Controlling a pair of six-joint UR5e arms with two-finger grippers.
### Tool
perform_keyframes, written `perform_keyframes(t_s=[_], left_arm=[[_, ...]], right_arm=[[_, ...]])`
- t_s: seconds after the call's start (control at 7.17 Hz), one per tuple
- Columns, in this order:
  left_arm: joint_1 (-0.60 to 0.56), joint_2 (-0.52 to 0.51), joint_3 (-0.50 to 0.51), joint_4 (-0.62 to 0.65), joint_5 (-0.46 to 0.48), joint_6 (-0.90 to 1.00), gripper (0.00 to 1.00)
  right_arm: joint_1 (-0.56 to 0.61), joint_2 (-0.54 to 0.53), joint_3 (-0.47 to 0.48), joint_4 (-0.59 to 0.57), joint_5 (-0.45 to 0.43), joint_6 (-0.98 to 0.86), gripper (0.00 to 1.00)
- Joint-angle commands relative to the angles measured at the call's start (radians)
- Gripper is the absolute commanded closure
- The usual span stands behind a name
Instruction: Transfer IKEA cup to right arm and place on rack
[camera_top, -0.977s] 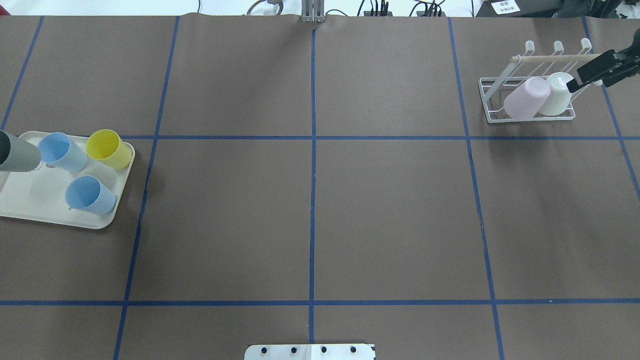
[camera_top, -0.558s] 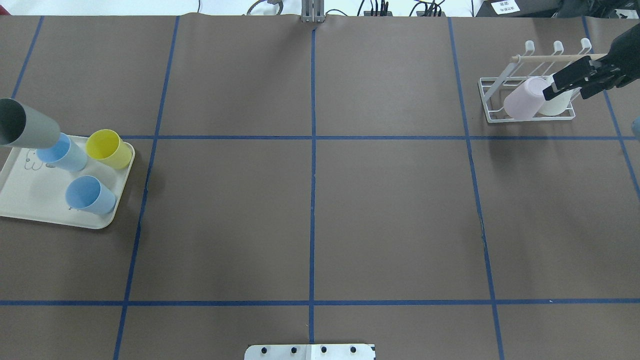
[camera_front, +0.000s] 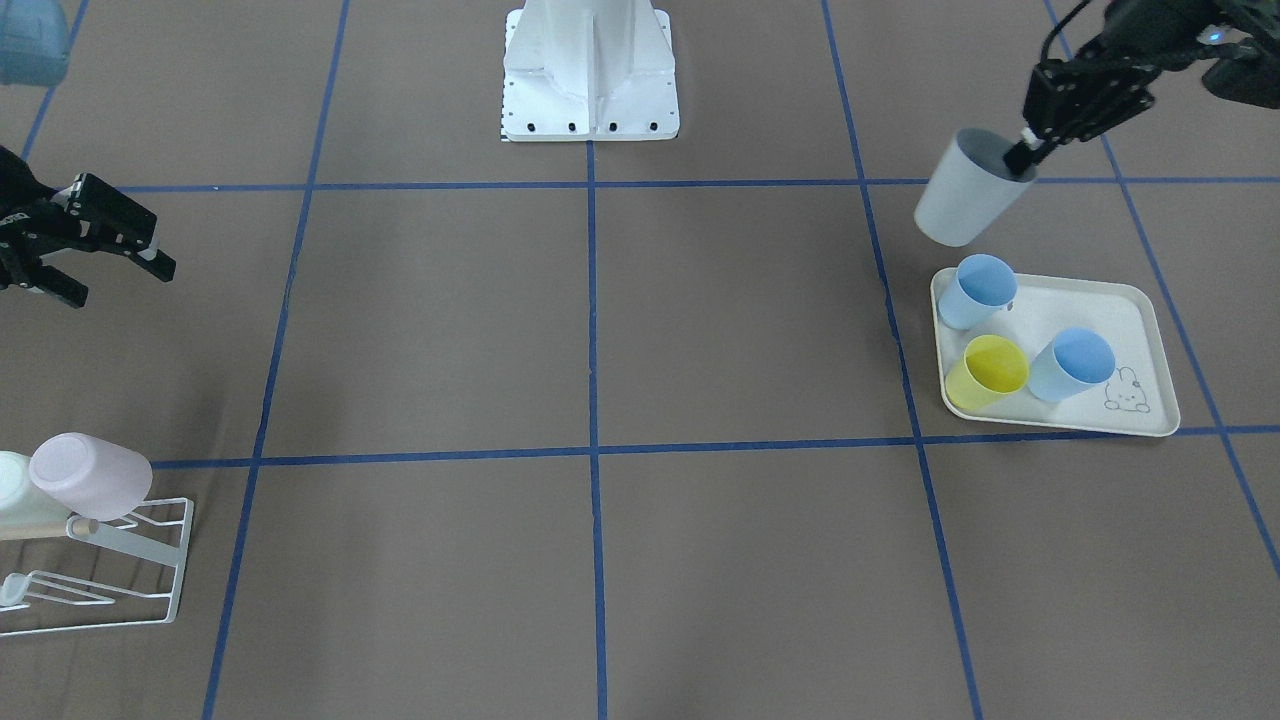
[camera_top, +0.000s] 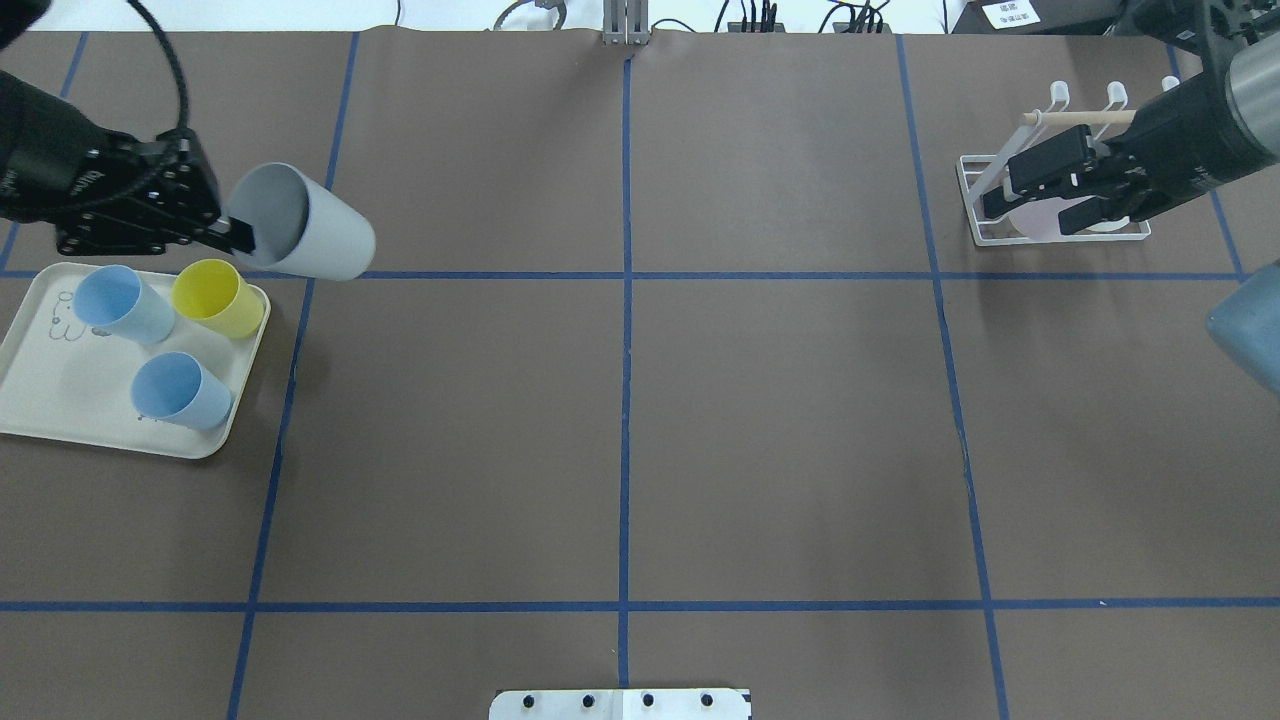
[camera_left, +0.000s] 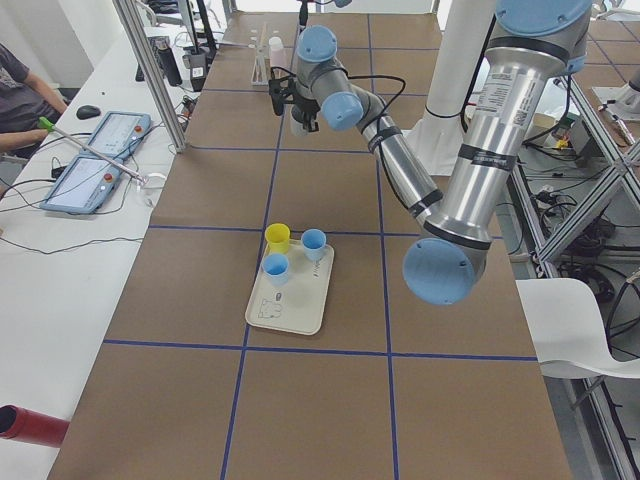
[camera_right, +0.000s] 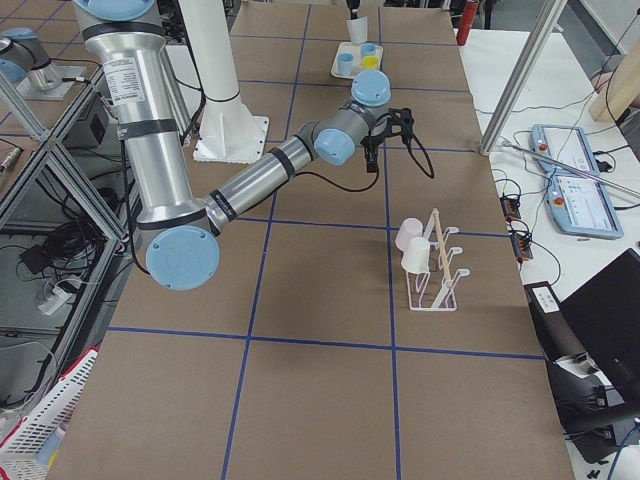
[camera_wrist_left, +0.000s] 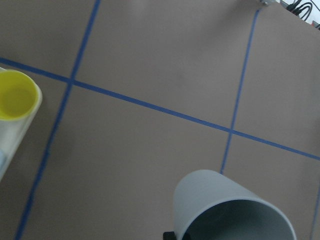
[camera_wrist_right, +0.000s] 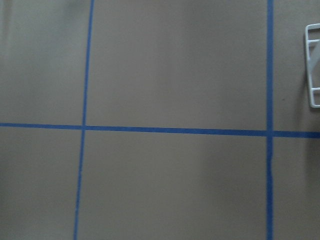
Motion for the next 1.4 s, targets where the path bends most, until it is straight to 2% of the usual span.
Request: perform_keyframes(t_s=[0.0,0.28,0.42,0.56,0.84,1.26], left_arm=[[0.106,-0.083,0.041,-0.221,0.028,-0.228,1.00],[0.190,-0.083,0.195,-0.720,0.029,-0.508,1.00],[0.219,-0.083,0.239,-0.899,0.038,-0.616,1.00],[0.261,-0.084,0.248,-1.014,0.114,-0.687,1.00],[0.366,-0.084,0.248,-1.183,0.280,-0.790,1.00],[0.498,-0.084,0.274,-1.412,0.515,-0.872,1.00]], right_arm=[[-0.058,0.000,-0.035,0.506,-0.006,0.480,0.01],[-0.078,0.003,-0.138,0.941,-0.014,0.716,0.01],[-0.091,0.003,-0.135,1.048,-0.038,0.783,0.01],[-0.109,0.010,-0.127,1.140,-0.067,0.862,0.01],[-0.214,0.012,-0.127,1.399,-0.246,1.038,0.01],[-0.377,0.017,-0.136,1.559,-0.392,1.056,0.01]])
